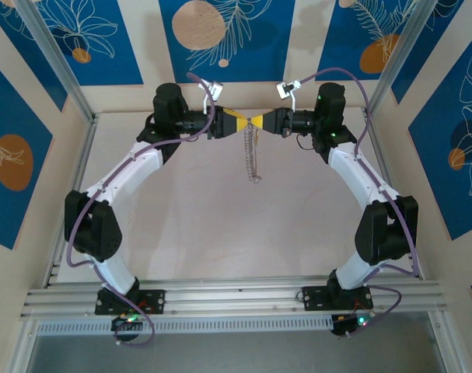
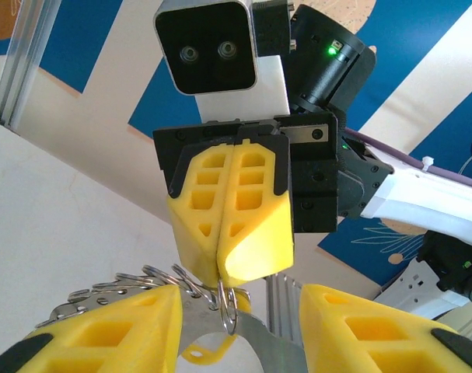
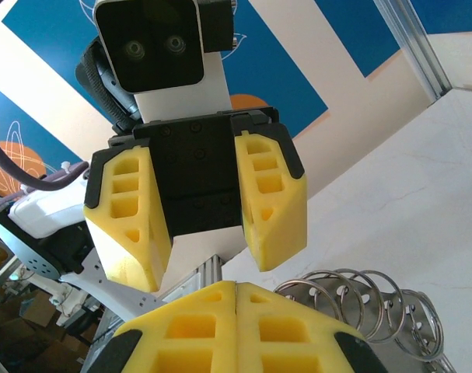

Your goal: Put the keys on the keyring

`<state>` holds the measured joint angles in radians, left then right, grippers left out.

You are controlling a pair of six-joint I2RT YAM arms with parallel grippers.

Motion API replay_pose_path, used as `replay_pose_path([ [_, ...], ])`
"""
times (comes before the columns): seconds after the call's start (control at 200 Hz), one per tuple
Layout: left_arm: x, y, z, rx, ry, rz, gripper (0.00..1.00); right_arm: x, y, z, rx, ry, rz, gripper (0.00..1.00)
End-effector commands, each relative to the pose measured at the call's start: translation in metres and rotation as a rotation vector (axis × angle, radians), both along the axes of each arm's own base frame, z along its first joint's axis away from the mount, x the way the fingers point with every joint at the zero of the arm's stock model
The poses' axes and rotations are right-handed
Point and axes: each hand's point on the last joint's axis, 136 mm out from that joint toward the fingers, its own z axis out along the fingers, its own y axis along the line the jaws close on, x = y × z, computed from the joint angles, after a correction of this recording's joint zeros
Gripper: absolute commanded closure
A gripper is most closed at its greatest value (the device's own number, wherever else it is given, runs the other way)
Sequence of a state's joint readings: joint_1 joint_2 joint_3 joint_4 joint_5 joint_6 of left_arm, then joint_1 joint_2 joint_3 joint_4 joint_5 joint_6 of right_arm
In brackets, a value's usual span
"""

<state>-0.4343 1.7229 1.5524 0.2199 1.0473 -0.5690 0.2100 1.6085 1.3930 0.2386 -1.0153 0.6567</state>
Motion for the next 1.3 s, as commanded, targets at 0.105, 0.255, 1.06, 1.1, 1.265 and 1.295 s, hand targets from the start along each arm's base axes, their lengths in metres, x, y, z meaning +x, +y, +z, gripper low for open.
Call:
replay_pose_path([
  [0.105,0.000,-0.005,0.007,-0.011,-0.024,-0.028,0.58,-0.008,0.003,0.018,0.013,-0.065,0.036,1.00],
  [0.255,0.001,-0.006,0.005,-0.009,-0.020,-0.029,0.58,-0.009,0.003,0.019,0.014,-0.067,0.040,1.00],
  [1.06,-0.010,-0.015,0.007,-0.023,-0.019,-0.089,1.00,-0.008,0.006,0.020,0.016,-0.068,0.030,1.00],
  [1.1,-0.011,-0.015,0.007,-0.025,-0.020,-0.091,1.00,-0.008,0.007,0.021,0.018,-0.068,0.028,1.00],
  [1.265,-0.009,-0.014,0.012,-0.047,-0.025,-0.063,1.00,-0.004,0.001,0.026,0.029,-0.060,-0.021,0.75],
  [1.295,-0.008,-0.013,0.013,-0.053,-0.028,-0.054,1.00,-0.004,-0.002,0.027,0.033,-0.064,-0.036,0.69],
])
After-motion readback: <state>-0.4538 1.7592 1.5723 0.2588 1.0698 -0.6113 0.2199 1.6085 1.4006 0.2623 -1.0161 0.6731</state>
